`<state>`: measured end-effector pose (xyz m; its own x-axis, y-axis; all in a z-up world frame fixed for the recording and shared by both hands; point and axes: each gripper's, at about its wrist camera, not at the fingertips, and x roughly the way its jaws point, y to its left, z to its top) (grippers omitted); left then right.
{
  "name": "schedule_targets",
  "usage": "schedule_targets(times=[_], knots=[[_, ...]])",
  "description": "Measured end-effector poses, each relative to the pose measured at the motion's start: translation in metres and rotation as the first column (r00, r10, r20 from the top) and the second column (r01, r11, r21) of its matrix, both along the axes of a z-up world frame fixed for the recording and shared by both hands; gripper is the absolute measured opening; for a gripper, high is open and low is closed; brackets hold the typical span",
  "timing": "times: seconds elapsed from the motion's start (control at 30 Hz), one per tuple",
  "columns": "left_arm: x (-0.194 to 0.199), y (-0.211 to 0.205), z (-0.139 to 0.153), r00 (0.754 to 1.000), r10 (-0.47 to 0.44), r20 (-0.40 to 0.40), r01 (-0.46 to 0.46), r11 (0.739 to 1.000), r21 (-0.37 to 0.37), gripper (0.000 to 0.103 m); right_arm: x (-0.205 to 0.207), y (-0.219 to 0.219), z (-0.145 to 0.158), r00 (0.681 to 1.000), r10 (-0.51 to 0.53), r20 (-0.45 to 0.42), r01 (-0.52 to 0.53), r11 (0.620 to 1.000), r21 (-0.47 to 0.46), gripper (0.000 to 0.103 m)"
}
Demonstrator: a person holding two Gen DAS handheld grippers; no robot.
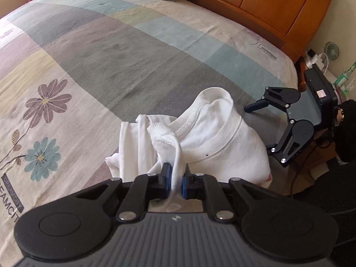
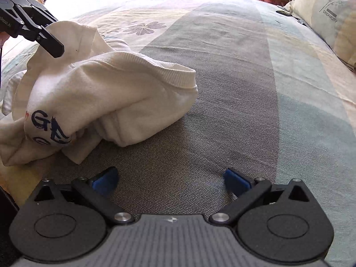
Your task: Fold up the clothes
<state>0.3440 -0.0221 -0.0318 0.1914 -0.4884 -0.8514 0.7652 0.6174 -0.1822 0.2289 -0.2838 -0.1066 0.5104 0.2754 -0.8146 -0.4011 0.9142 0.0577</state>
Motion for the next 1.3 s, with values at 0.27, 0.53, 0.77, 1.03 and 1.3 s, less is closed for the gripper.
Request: schedule_targets(times=[0.27, 0.53, 0.77, 1.03, 1.3], knots=[[0.021, 0.037, 0.041, 0.961, 0.202, 0.189, -0.206, 0.979, 0.001, 0.005, 0.003, 0.003, -0.001, 1.0, -0.021, 0.003, 0.021, 1.0, -0.01, 0.103], [0.064, 0.059, 0.072, 0.894, 0.292, 0.339, -0.316, 0.949, 0.017, 0.005, 0.013, 0.012, 0.002, 0.997, -0.057, -0.059, 0.053, 0.997, -0.056, 0.103], [0.125, 0.05, 0.056, 0.854, 0.339, 0.394, -0.405, 0.909, 0.097, 0.006, 0.011, 0.014, 0.003, 0.992, -0.105, -0.069, 0.101, 0.993, -0.062, 0.103], [0.148, 0.07, 0.01, 0.815, 0.488, 0.312, -0.546, 0.827, 0.132, 0.026, 0.011, 0.014, 0.002, 0.987, -0.145, -0.071, 0.142, 0.989, -0.051, 0.103], [0.075, 0.085, 0.018, 0.832, 0.492, 0.256, -0.52, 0.853, 0.05, 0.078, 0.015, 0.018, 0.012, 0.979, -0.168, -0.115, 0.159, 0.984, -0.08, 0.103]])
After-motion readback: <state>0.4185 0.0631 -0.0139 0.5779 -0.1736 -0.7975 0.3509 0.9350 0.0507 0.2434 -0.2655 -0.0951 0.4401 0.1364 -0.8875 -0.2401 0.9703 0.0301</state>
